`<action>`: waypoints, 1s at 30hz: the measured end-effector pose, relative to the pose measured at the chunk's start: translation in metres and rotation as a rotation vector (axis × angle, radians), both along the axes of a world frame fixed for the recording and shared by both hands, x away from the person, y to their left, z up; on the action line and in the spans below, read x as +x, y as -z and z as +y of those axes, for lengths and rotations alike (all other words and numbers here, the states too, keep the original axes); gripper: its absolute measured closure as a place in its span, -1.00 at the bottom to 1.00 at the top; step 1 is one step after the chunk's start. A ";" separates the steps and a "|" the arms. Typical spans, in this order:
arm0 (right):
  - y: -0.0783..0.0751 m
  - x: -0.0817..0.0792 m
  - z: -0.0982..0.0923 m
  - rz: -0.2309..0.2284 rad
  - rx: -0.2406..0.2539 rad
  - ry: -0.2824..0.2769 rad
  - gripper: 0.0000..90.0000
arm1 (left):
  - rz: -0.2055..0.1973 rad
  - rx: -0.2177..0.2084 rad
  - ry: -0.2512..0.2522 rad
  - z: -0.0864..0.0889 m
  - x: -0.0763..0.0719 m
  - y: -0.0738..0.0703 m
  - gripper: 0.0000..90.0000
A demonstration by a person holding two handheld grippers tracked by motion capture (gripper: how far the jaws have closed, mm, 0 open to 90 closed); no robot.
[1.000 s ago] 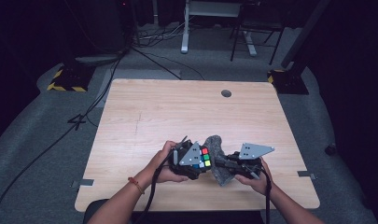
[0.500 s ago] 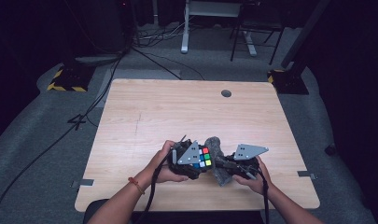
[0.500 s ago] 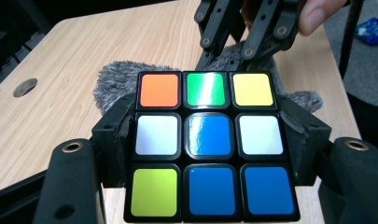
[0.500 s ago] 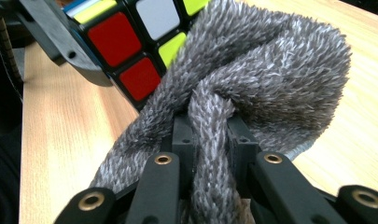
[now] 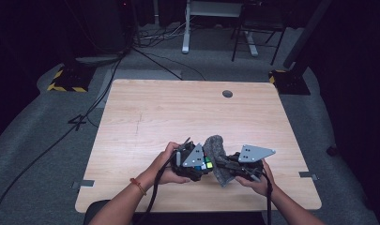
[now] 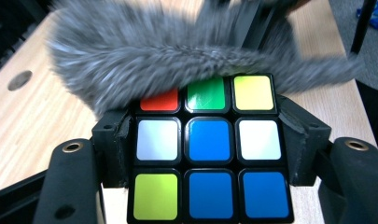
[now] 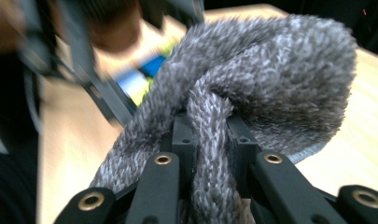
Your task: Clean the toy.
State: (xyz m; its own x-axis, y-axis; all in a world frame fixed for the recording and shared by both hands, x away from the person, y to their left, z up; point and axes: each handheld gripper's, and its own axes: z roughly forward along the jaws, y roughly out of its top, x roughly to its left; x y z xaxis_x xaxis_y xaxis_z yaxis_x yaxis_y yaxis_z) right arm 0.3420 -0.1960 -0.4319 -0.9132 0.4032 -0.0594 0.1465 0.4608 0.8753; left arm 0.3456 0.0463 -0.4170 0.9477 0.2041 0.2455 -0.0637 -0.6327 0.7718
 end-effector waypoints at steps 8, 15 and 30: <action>0.016 0.010 -0.001 0.079 -0.028 0.006 0.72 | -0.018 -0.016 0.003 0.002 -0.001 -0.004 -0.26; 0.000 -0.003 -0.001 0.022 0.049 -0.027 0.72 | -0.013 0.039 -0.015 -0.002 0.001 0.003 -0.26; 0.005 0.000 -0.001 0.027 0.040 -0.026 0.73 | -0.018 0.013 -0.006 -0.001 0.000 0.000 -0.27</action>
State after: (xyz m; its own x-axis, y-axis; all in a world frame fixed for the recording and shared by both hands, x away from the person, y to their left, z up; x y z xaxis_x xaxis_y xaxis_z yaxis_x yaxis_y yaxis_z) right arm 0.3422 -0.1967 -0.4364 -0.9244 0.3808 -0.0194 0.1583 0.4295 0.8891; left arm 0.3453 0.0455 -0.4169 0.9417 0.2066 0.2655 -0.0739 -0.6430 0.7623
